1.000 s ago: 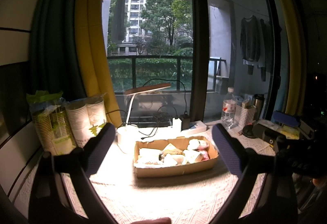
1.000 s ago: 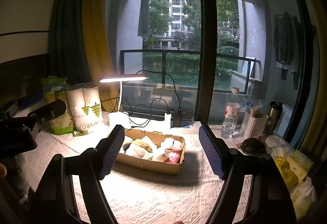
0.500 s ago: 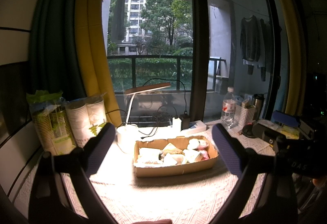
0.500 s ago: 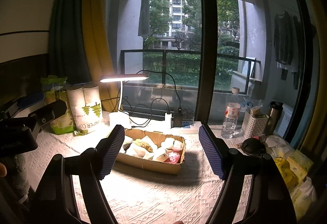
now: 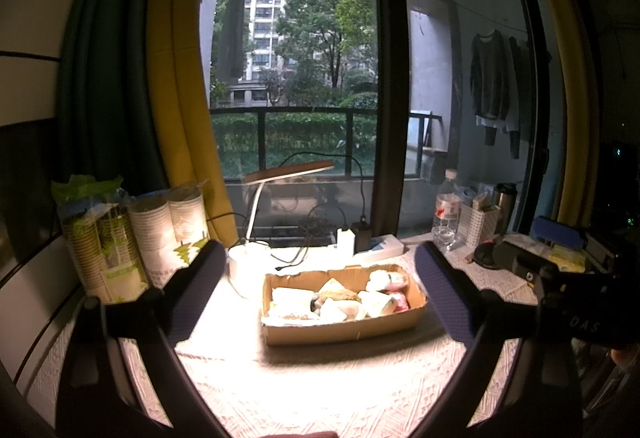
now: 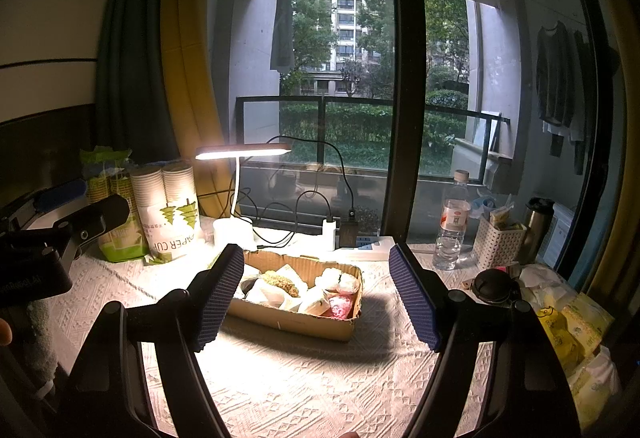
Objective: Organize soft objects
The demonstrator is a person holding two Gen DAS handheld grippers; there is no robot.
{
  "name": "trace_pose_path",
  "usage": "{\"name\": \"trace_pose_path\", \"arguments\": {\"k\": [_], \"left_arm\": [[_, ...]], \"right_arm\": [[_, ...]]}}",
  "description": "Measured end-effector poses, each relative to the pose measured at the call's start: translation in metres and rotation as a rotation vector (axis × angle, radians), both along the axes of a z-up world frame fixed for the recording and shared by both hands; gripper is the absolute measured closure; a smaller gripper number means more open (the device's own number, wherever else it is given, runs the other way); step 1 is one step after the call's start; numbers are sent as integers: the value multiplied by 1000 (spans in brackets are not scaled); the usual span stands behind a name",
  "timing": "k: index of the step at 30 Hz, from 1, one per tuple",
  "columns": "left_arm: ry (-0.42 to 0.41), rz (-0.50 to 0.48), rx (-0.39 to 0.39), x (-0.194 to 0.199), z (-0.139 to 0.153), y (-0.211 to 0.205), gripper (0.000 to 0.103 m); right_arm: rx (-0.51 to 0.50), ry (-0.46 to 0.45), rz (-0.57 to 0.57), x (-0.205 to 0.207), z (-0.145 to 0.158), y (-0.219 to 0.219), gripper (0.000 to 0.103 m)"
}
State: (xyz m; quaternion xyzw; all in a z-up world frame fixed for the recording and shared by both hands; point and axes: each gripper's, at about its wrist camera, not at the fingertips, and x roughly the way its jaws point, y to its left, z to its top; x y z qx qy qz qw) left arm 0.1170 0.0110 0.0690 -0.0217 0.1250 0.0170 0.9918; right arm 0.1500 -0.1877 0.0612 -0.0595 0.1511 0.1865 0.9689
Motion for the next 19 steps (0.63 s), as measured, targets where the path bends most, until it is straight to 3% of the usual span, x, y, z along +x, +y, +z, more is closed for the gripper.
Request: {"name": "trace_pose_path", "arguments": {"k": [19], "left_arm": [[39, 3, 11, 8, -6, -3, 7]], "right_arm": [[-9, 20, -6, 1, -6, -3, 25]]}}
